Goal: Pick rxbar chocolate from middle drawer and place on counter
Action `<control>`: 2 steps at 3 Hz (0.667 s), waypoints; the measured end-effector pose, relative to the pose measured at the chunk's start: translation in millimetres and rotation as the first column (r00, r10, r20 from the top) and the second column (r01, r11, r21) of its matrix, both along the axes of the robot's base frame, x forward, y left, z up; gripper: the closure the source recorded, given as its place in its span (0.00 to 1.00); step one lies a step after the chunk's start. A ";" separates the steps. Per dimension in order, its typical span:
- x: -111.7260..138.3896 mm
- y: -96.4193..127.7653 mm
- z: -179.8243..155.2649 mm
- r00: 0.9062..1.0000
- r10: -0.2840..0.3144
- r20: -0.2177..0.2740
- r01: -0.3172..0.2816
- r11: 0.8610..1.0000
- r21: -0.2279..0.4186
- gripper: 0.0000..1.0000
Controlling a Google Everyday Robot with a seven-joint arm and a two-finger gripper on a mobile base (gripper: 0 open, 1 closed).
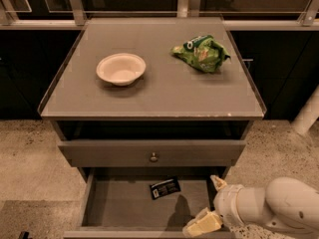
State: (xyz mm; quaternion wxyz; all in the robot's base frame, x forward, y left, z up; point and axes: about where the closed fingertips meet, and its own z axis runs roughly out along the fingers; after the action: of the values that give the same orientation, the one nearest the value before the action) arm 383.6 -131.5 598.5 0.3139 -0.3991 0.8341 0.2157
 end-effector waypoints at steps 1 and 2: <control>1.9 23.4 -36.3 0.999 0.036 -0.012 -0.036 0.999 0.027 0.00; 1.8 25.4 -43.4 0.999 0.034 -0.020 -0.033 0.999 0.037 0.00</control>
Offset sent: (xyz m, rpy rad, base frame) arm 0.0017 0.0209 -0.0321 0.0240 0.0112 0.0322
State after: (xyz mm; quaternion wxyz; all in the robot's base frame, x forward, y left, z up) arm 385.3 -106.0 555.2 0.3090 -0.4049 0.8264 0.2400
